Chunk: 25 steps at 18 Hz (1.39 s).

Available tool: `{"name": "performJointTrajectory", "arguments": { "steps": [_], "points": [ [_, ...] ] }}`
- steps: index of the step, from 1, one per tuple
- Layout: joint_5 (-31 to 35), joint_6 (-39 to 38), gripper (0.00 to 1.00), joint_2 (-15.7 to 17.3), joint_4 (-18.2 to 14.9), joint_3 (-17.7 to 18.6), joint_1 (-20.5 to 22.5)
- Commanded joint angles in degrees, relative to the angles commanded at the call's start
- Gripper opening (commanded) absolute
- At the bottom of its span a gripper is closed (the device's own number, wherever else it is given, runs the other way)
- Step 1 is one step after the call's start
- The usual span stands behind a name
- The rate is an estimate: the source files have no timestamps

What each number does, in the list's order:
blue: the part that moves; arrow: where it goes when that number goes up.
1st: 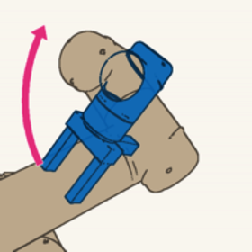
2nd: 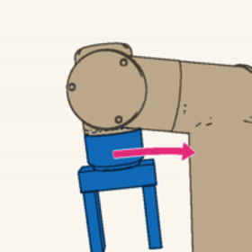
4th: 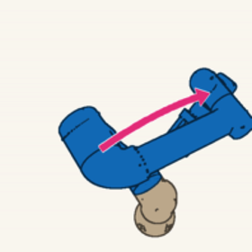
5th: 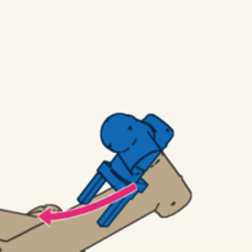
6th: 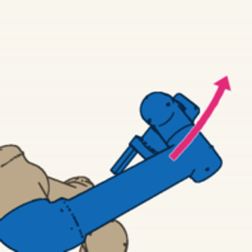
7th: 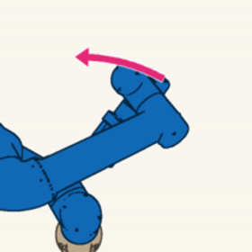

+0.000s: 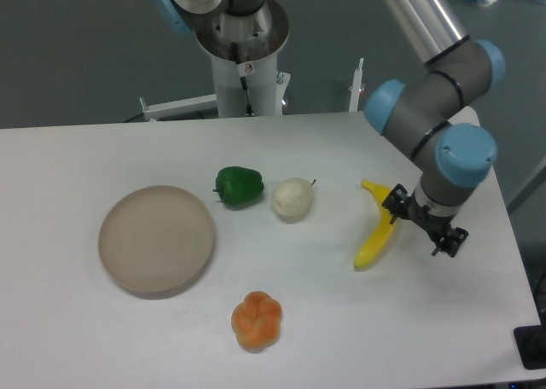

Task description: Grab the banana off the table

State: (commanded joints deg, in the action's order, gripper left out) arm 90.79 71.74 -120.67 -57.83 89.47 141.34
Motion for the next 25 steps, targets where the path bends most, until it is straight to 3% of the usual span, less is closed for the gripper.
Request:
{"name": "performJointTrajectory", "arguments": {
  "steps": [4,8,16,17,19,20,22,25],
  "points": [
    [0.0,-8.3,1.00,-1.4,3.3,0.1,-1.2],
    [0.4,-10.9,1.00,-3.2,6.3,0.9,-3.3],
    [0.9,-10.3,1.00,-3.5,6.6,2.9,-3.3],
    [0.9,-10.4,0.95,-3.5,6.6,3.0,-3.3],
    [0.9,-10.4,0.59,-3.5,6.5,2.9,-3.3],
    [0.9,-10.4,0.35,-3.3,6.4,2.9,-3.3],
    [2.6,-10.3,0.17,-3.2,6.2,2.9,-3.2],
    [4.7,-10.1,0.08,-2.0,5.9,2.0,-2.9]
  ]
}}
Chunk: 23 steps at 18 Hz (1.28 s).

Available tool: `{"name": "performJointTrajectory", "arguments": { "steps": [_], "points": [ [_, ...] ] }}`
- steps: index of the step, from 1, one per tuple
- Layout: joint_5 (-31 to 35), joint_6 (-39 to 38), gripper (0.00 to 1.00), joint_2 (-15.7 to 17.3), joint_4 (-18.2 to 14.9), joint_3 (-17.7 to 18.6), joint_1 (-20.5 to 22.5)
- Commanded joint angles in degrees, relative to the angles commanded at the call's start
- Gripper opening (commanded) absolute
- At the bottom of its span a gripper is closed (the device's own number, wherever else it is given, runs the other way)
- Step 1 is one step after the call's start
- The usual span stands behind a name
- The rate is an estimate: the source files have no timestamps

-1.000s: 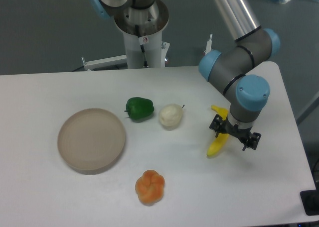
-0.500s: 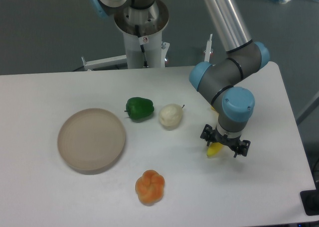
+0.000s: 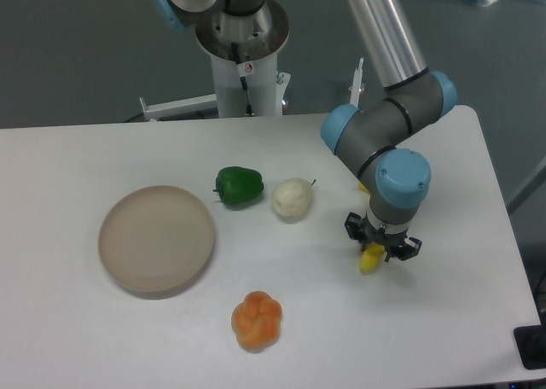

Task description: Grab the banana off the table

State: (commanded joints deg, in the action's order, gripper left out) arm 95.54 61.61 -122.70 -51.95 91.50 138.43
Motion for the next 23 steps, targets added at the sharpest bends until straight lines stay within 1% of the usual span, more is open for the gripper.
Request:
{"name": "performJointTrajectory", "arguments": {
  "steps": [1,3,4,6,7,8,9,11,12,13,14,15,16,17,20,23],
  "points": [
    [-0.3,1.0,0.08,0.8,-0.2,-0.7,0.3],
    [-0.4,1.9,0.08,1.1,-0.4,-2.5,0.4],
    [-0.4,1.9,0.08,1.1,-1.9,-3.9,0.3],
    [-0.5,1.9,0.08,0.6,-8.1,-8.9,-0.3],
    [-1.0,1.9,0.08,0.2,-11.8,-12.9,-0.3],
    [-1.8,1.9,0.03,0.0,-13.9,-15.0,-0.3],
    [-2.3,2.0,0.00,-0.4,-15.2,-17.6,-0.3],
    [-3.7,2.6,0.00,-1.5,-15.4,-20.9,-0.1],
    [-4.2,4.2,0.00,-2.1,-16.1,-22.1,0.2],
    [-4.5,6.9,0.00,-2.9,-17.7,-23.4,0.6],
    [-4.5,9.2,0.00,-4.0,-19.1,-24.6,2.2],
    [-4.6,10.5,0.00,-4.6,-19.9,-25.1,3.4],
    [-4.6,13.4,0.00,-4.7,-20.7,-25.9,4.0],
    [-4.6,15.4,0.00,-5.0,-20.7,-26.2,4.0],
    [-5.2,18.2,0.00,-5.3,-21.0,-26.7,4.4],
    [-5.1,18.9,0.00,-5.4,-21.0,-26.8,4.4]
  ]
}}
